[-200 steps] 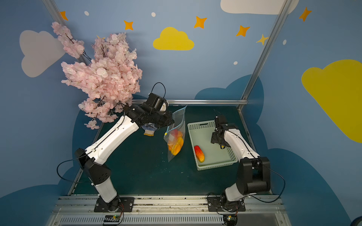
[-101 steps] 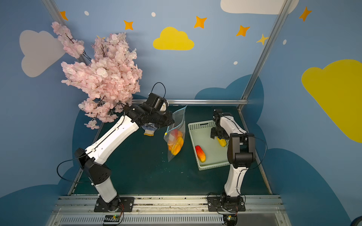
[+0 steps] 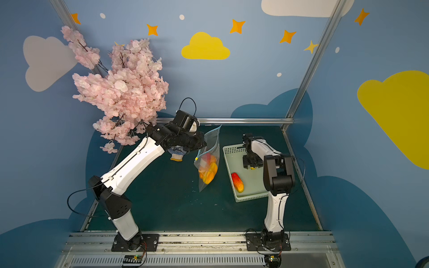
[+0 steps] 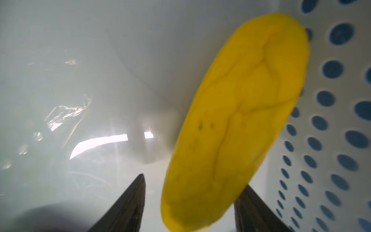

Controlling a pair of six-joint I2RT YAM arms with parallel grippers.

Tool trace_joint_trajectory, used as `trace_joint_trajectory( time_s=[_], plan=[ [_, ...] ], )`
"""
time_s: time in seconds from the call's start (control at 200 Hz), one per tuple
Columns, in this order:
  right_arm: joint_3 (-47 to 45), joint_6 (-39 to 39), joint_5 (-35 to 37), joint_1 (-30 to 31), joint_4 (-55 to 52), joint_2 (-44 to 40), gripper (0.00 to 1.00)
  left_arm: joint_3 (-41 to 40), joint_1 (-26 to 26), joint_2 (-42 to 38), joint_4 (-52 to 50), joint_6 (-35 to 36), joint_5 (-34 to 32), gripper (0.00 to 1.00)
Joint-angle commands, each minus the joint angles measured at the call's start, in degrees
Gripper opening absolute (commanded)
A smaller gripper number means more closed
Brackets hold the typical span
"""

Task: Place the mango in a zip-top bag and seal the zipper
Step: Pick up the mango from the basket.

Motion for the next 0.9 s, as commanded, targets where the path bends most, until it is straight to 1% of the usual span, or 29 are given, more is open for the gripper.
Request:
trace_joint_trajectory(
  time_s=[0.0,0.13,0.24,0.36,0.481,0.621,0.801,0.851,0.891],
  plan=[
    [0.6,0.4,-0.2,-1.8,0.7,0.1,0.66,-0.4,0.3,-1.4,0.7,0.1,0.4,0.03],
    [3.4,1.5,-0.1,-3.4,0.1,1.7,0.7,-0.5,0.2,-1.5,0.7,0.1,0.8,0.03],
    [5.9,5.6,-5.6,-5.0,-0.7,2.1,0.73,-0.5,0.2,-1.4,0.7,0.0,0.9,0.03],
    [9.0,10.2,-9.4,-5.0,-1.9,2.3,0.76,-0.5,0.3,-1.4,0.6,0.2,1.0,0.03],
    [11.4,13.1,-8.9,-5.3,-2.9,3.7,0.78,-0.4,0.3,-1.4,0.6,0.1,1.0,0.03],
    [14.3,11.3,-6.3,-5.9,-4.6,7.6,0.78,-0.4,0.3,-1.8,0.8,0.3,1.3,0.03],
    [13.5,8.2,-4.2,-6.0,-3.5,8.9,0.74,-1.1,0.3,-2.2,0.8,0.2,1.3,0.03],
    [13.6,7.4,-4.1,-6.0,-3.3,9.4,0.71,-1.1,0.3,-2.2,0.7,0.3,1.3,0.03],
    [13.6,6.9,-4.4,-6.0,-2.9,9.6,0.66,-1.0,0.3,-2.2,0.6,0.3,1.3,0.03]
  ],
)
